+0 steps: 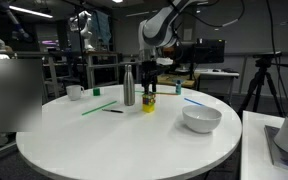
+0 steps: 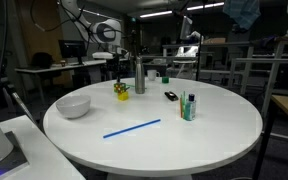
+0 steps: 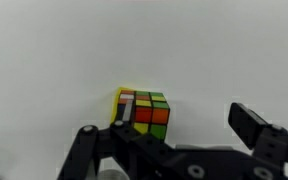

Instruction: Put the Rubik's cube in the bowl

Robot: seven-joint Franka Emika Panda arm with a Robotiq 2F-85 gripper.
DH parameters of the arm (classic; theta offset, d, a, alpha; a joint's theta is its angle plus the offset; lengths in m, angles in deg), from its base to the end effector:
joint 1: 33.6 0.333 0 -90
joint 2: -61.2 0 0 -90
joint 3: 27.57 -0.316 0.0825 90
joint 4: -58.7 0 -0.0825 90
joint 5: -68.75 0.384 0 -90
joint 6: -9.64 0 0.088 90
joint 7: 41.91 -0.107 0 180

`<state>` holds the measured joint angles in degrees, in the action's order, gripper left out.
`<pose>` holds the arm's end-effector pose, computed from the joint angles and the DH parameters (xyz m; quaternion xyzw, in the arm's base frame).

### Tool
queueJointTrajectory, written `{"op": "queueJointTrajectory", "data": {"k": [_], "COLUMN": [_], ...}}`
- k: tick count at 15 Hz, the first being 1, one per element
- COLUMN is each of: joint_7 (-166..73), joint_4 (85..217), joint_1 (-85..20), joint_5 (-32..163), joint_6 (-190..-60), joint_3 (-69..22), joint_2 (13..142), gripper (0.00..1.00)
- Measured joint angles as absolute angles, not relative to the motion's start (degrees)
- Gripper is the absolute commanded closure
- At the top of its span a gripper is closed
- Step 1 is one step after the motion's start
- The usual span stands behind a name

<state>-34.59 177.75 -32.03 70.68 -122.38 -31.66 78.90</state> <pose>0.5740 0.0570 0.2724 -0.9939 -0.1000 0.0406 0.0235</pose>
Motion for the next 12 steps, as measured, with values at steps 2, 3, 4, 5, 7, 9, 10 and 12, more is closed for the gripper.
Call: {"op": "queueJointTrajectory", "data": {"k": [2,3,4,5,7,9,10,12], "joint_7": [-34.6,-34.6,-34.6,-34.6,-34.6,-34.6,-34.6,-35.1], "joint_4": [177.2,177.1,177.0,176.9,176.9,176.9,176.9,176.8], "joint_1": [-32.0,-32.0,-32.0,-32.0,-32.0,-32.0,-32.0,-32.0], "joint_5": [69.3,68.5,67.6,66.6,64.9,63.9,63.8,63.8], "joint_6": [-122.4,-122.4,-122.4,-122.4,-122.4,-122.4,-122.4,-122.6], "joint_3": [-31.6,-31.5,-31.3,-31.2,-30.8,-30.5,-30.4,-30.4], "joint_2": [78.9,78.9,78.9,78.9,78.9,78.9,79.0,79.2], "gripper": [0.0,0.0,0.0,0.0,0.0,0.0,0.0,0.0]}}
